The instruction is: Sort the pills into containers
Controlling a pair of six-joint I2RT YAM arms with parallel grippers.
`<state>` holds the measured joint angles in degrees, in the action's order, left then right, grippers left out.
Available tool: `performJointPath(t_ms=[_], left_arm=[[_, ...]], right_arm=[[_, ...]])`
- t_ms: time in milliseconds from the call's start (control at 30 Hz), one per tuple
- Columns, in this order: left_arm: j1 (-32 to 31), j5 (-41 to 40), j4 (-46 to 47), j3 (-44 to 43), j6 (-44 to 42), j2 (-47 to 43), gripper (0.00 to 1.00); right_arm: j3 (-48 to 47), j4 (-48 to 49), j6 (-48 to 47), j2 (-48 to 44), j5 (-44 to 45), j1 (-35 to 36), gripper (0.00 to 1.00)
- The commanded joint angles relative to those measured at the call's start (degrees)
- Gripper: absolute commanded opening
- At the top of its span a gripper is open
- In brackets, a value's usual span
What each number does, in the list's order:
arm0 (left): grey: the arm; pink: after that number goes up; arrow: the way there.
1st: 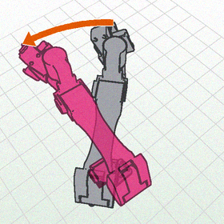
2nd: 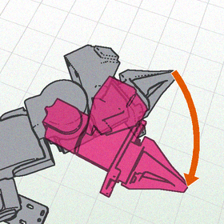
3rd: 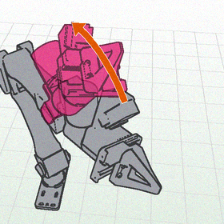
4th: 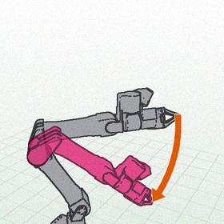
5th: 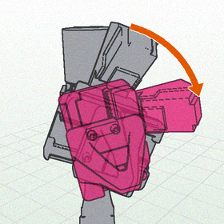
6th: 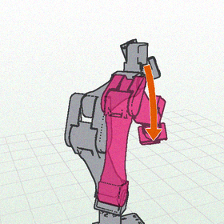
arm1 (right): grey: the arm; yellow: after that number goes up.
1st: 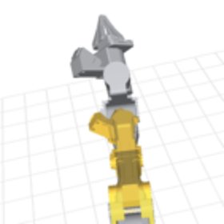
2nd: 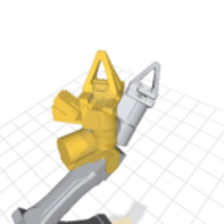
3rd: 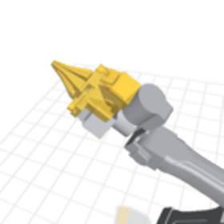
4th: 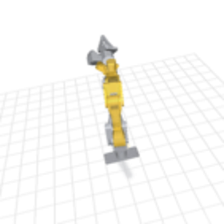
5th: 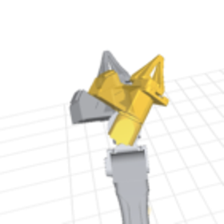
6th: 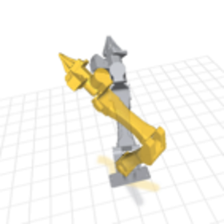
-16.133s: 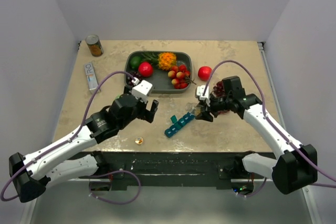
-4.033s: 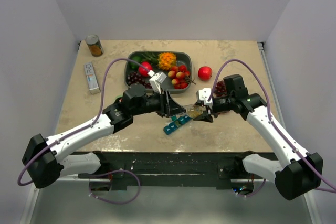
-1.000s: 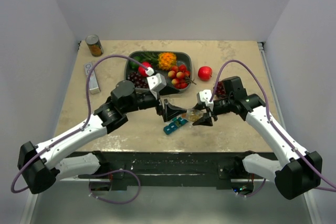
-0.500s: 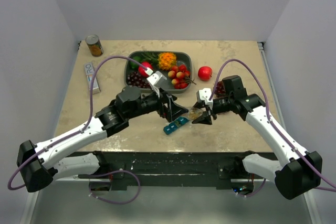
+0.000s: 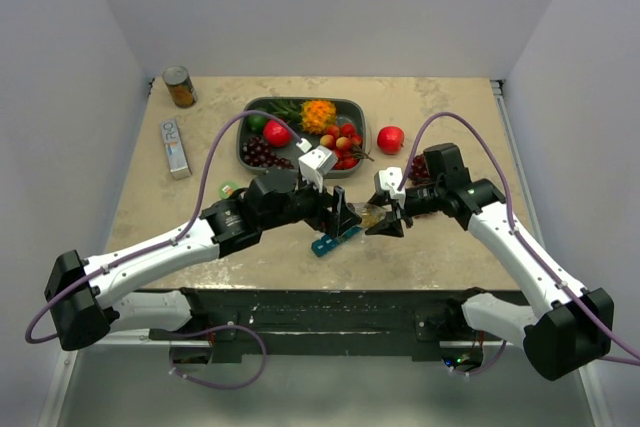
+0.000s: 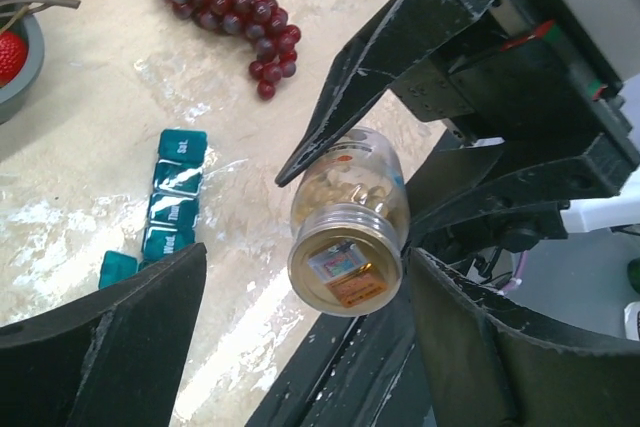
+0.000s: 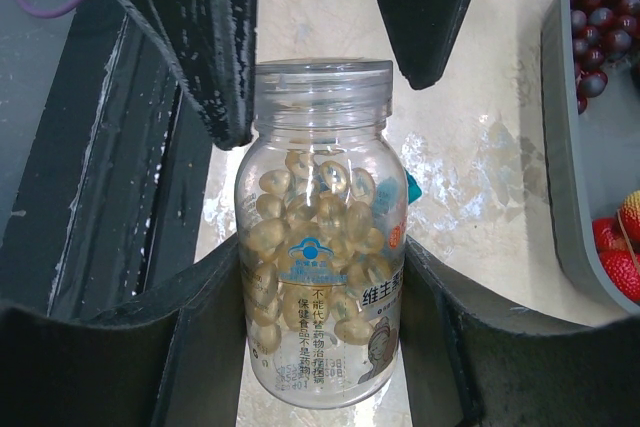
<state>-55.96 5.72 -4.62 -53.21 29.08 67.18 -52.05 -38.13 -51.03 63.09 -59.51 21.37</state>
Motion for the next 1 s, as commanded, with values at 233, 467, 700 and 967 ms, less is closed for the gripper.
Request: performJointPath(t_ms=[233,467,700,967], left_arm=[[0.0,-3.2,-2.6,-0.3,-1.9,-0.8,0.82],[5.2,-1.2,-1.4,7.4,-1.0,-5.7,0.82],[10.2,0.7,-2.8,11.1,-3.0,-7.6,0.83],[10.3,16.5,3.4,9.2,-6.0,-13.0,0.85]], right_arm=[[-1.4,1.1,0.3,-1.3,-1.2,0.2,0.00],[-1.4,1.0,0.2,-1.4,-1.5,0.2,0.00],[-1.3,1.0,0.2,-1.6,-1.4,0.0,0.00],[-1.3,1.1,0.4,-1.3,-1.2,-0.1,0.00]])
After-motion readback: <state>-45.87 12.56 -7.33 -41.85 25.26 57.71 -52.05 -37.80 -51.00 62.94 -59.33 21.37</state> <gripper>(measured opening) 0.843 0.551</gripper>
